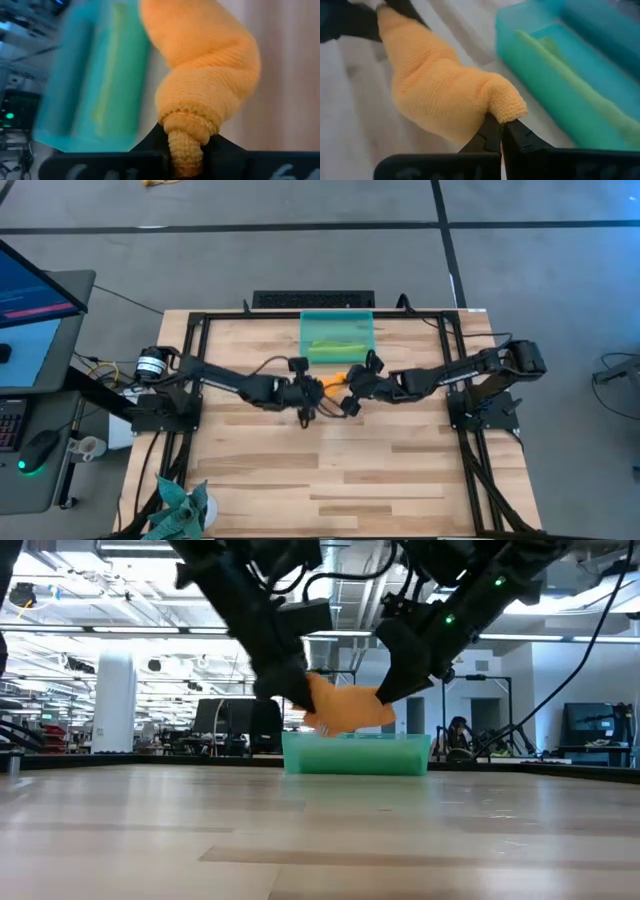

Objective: Roll microfiber towels into tight, uniform cylinder then place into a basket
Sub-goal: Put the yellow microfiber towel into the blue bin

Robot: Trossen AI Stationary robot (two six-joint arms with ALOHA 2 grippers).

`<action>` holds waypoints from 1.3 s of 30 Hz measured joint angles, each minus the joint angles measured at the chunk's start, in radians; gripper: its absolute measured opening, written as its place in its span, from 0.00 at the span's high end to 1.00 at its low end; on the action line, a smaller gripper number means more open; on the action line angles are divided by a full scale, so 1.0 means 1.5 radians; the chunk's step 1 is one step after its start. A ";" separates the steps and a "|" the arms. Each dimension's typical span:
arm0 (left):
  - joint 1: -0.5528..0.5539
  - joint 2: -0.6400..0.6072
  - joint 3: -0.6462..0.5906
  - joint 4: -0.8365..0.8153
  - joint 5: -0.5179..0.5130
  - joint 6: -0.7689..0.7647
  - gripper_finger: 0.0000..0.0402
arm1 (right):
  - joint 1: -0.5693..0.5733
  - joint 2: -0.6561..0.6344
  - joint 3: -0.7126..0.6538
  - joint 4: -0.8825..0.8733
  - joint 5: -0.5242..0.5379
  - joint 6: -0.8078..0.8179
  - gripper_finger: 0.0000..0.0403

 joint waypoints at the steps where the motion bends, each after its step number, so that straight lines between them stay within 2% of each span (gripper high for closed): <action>1: 0.012 -0.003 0.000 0.016 0.000 0.013 0.97 | -0.008 -0.001 0.000 -0.001 0.000 -0.006 0.97; 5: 0.059 -0.010 0.000 0.048 0.006 0.053 0.97 | -0.045 -0.003 0.000 -0.011 0.000 -0.028 0.97; 7: 0.083 -0.011 0.002 0.059 0.031 0.074 0.97 | -0.068 -0.006 0.000 -0.013 -0.004 -0.042 0.97; 12: 0.139 -0.011 0.003 0.152 0.068 0.131 0.97 | -0.128 -0.013 0.001 -0.010 -0.005 -0.078 0.97; 15: 0.179 -0.011 0.003 0.196 0.095 0.147 0.97 | -0.172 -0.021 0.001 -0.003 -0.040 -0.096 0.97; 18: 0.222 -0.009 0.003 0.224 0.162 0.149 0.97 | -0.218 -0.020 0.001 0.007 -0.080 -0.107 0.97; 23: 0.285 -0.008 0.004 0.255 0.181 0.147 0.97 | -0.293 -0.020 0.001 0.059 -0.134 -0.126 0.97; 29: 0.339 -0.001 0.004 0.262 0.256 0.138 0.97 | -0.355 -0.018 0.001 0.098 -0.191 -0.153 0.97; 34: 0.378 0.019 0.021 0.268 0.324 0.138 0.97 | -0.381 -0.003 0.001 0.150 -0.200 -0.195 0.97; 39: 0.408 0.072 0.103 0.137 0.348 0.131 0.97 | -0.410 0.026 0.012 0.157 -0.221 -0.215 0.97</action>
